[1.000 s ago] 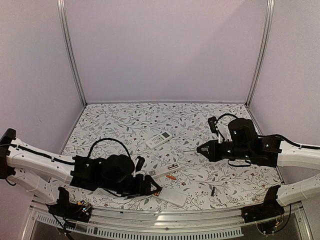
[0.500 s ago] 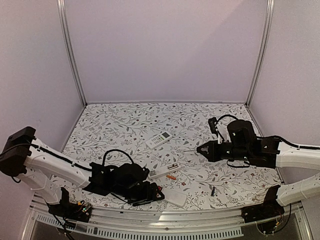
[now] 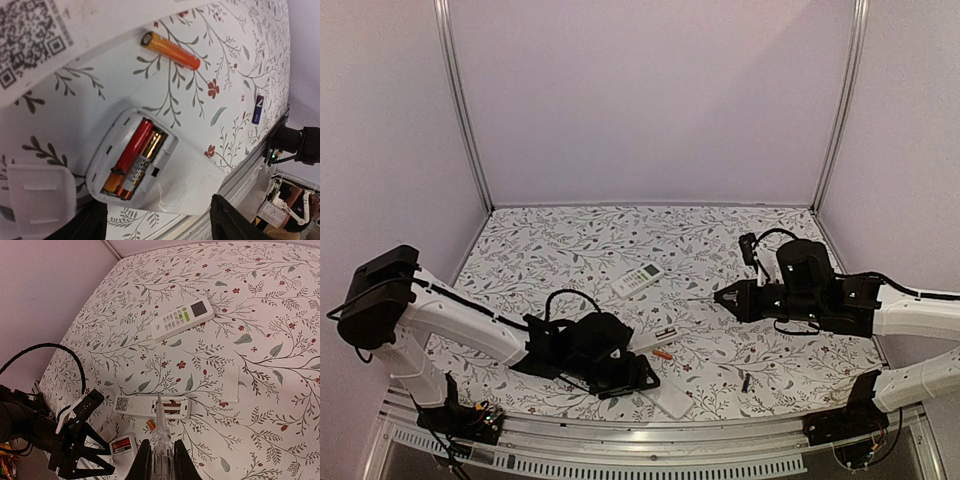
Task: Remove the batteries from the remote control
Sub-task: Move the remote control without the battery cover to the center of the board.
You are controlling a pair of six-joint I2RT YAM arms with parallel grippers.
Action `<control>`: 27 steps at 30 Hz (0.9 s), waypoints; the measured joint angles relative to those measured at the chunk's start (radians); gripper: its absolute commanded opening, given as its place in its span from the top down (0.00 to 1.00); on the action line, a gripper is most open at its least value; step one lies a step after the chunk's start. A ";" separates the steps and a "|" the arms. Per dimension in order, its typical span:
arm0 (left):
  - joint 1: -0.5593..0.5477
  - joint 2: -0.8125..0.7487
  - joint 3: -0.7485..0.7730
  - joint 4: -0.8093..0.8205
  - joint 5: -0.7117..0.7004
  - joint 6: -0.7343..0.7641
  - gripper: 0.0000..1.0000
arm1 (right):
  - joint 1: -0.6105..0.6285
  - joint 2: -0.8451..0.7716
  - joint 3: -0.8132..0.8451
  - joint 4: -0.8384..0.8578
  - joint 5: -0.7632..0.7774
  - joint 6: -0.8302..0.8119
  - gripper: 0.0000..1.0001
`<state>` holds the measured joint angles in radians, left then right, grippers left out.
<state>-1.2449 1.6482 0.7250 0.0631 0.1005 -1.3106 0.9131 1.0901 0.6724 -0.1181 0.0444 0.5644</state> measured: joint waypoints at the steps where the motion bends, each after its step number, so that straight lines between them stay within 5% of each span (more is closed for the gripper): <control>1: 0.008 0.008 0.008 -0.001 -0.003 0.009 0.30 | 0.000 -0.004 -0.002 0.001 0.001 0.000 1.00; 17: 0.065 0.145 0.271 -0.099 -0.118 0.288 0.28 | 0.000 -0.059 -0.048 -0.019 0.030 0.050 1.00; 27: -0.098 0.131 0.299 -0.346 -0.246 0.335 0.13 | 0.053 -0.129 -0.089 -0.130 0.034 0.171 1.00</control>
<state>-1.3426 1.7790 1.0237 -0.2832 -0.1452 -0.9760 0.9661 0.9607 0.5831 -0.2485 0.0788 0.7353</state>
